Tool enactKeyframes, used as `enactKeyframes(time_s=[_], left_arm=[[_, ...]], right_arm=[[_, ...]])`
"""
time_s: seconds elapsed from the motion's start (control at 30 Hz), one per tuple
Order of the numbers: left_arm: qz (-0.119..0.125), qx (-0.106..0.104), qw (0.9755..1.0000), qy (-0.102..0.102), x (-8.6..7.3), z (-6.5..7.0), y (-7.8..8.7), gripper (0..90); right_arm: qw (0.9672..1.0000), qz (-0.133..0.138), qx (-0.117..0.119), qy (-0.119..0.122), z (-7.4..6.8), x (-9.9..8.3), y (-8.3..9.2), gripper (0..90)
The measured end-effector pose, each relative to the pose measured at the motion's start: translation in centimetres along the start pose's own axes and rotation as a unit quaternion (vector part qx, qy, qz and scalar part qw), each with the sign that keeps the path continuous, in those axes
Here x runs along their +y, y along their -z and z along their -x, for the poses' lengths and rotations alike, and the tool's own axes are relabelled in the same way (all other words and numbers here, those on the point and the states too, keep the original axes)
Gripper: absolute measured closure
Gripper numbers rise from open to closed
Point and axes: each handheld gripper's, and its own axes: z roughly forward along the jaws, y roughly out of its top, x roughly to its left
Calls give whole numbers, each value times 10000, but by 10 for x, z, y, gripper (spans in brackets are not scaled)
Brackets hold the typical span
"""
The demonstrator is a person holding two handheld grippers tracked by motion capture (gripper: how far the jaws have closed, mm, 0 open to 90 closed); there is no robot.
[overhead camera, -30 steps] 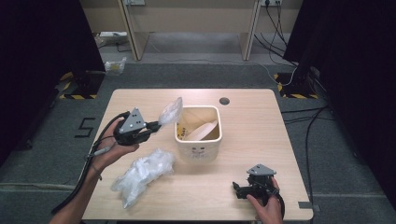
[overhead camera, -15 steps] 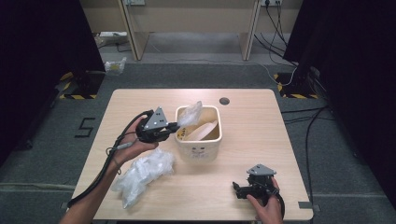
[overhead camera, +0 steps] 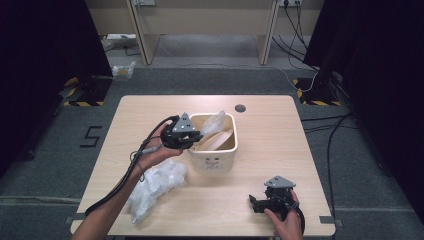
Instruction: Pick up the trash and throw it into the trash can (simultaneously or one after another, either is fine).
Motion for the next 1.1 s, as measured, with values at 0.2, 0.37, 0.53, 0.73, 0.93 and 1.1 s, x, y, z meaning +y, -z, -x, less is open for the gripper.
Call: enactKeyframes(time_s=[0.2,0.37,0.53,0.73,0.93,1.1], left_arm=[[170,-45,9994,305,-1,-1,-2,553],[222,-13,9990,398,-2,-1,3,432],[202,91,9988,442,-6,-2,9,382],[328,217,9979,512,-8,-4,19,370],[354,295,9973,581,-16,-6,32,342],[442,278,9961,713,-30,-7,52,295]], right_arm=[[10000,-6,-2,-8,0,0,0,3],[10000,-10,-5,-24,0,0,0,3],[10000,-14,-3,-4,0,0,0,3],[10000,-20,-5,-26,0,0,0,3],[10000,-18,-5,-25,0,0,0,3],[10000,-19,-4,-26,0,0,0,3]])
